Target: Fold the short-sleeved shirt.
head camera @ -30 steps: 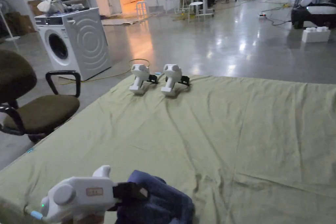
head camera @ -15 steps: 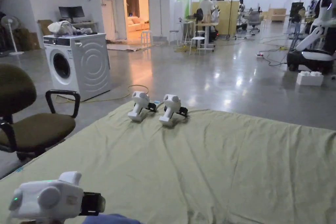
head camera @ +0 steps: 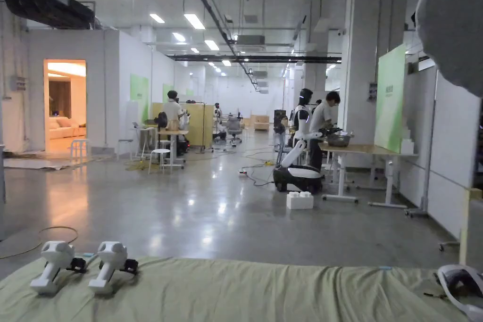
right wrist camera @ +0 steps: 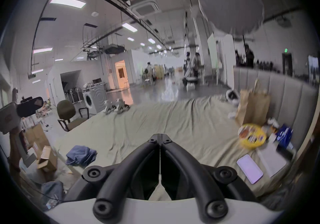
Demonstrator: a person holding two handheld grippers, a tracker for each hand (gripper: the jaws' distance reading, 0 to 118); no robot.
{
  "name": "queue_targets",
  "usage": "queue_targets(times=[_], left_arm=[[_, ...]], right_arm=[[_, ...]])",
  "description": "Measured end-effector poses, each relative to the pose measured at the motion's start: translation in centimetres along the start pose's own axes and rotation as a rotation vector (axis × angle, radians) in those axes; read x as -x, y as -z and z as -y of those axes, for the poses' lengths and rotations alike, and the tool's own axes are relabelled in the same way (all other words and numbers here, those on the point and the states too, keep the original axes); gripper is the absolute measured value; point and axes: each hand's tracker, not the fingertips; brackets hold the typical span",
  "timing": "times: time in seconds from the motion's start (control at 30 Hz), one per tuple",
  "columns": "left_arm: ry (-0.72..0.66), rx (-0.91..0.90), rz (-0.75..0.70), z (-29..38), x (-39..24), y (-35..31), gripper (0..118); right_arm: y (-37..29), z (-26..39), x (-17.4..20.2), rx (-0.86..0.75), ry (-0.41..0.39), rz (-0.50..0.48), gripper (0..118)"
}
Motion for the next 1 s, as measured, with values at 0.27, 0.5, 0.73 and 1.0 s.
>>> queue_targets(times=[0.27, 0.5, 0.73, 1.0], left_arm=[[0.018, 0.020, -0.012, 0.3, -2.0, -2.3, 2], [-0.030, -0.037, 0.011, -0.6, -1.2, -3.1, 1], [-0.044, -0.063, 0.018, -1.3, -1.8, -3.1, 1], [-0.038, -0.047, 0.036, -1.2, -2.0, -2.8, 1]], right_arm=[[-2.9, -1.6, 1.3, -0.126, -0.070, 0.016, 3], [-3.1, -2.1, 1.9, -0.187, -0.063, 0.047, 3], [-3.1, -2.8, 2.2, -0.189, -0.041, 0.037, 3], [-2.8, -2.8, 1.8, -0.181, -0.023, 0.036, 3]])
